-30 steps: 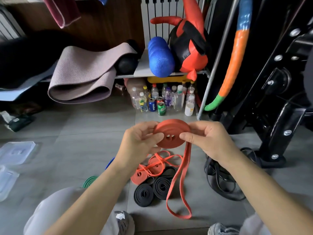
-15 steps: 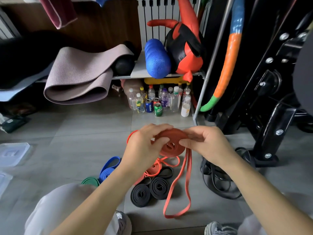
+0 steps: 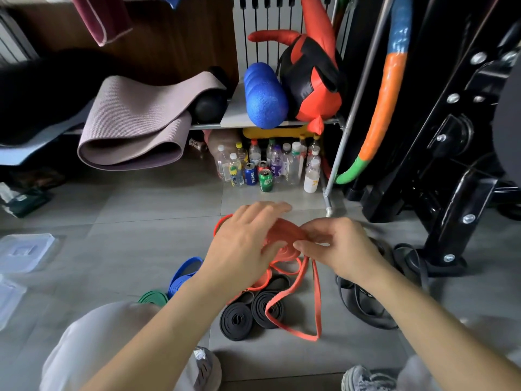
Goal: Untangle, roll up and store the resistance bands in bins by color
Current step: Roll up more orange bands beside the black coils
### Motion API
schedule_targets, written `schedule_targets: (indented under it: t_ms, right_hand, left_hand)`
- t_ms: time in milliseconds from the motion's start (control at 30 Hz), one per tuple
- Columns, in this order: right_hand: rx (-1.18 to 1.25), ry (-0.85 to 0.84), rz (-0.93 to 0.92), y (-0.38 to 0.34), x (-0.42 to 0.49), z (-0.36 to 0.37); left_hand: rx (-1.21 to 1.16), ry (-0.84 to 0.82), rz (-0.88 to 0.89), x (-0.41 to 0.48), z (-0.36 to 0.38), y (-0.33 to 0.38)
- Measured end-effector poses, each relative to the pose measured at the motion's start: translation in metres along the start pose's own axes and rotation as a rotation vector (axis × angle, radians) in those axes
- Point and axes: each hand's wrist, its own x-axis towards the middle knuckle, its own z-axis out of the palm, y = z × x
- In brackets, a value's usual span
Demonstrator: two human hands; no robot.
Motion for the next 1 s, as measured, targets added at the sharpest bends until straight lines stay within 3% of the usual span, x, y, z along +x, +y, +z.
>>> schedule_targets:
  t_ms: [67, 267, 533, 700, 767, 900, 1000]
  right_hand:
    - [-0.037, 0.01, -0.01, -0.001, 0.0, 0.001]
    - [0.064, 0.011, -0.048, -0.005, 0.002, 0.0]
    - [0.306, 0.009, 0.043, -0.002, 0.004, -0.003]
    - [0.265, 0.054, 0.055, 0.001, 0.003, 0.0]
    - [0.152, 0.073, 0.023, 0.002, 0.002, -0.001]
    - [-0.159, 0.015, -0.014, 0.002, -0.002, 0.0]
    - [-0.266, -0.028, -0.042, 0.001, -0.002, 0.006]
  left_hand:
    - [0.011, -0.019, 0.03, -0.001, 0.001, 0.0]
    - [-0.404, -0.053, -0.312, 0.002, -0.004, 0.0]
    - [-0.612, 0.115, -0.42, 0.004, -0.008, -0.005]
    - [-0.738, 0.124, -0.449, 0.006, -0.01, -0.008]
    - [-0.67, 0.052, -0.452, 0.007, -0.008, -0.007]
    - [-0.161, -0.102, -0.274, -0.002, -0.004, -0.002]
    - [-0.133, -0.115, -0.151, -0.005, -0.002, 0.006]
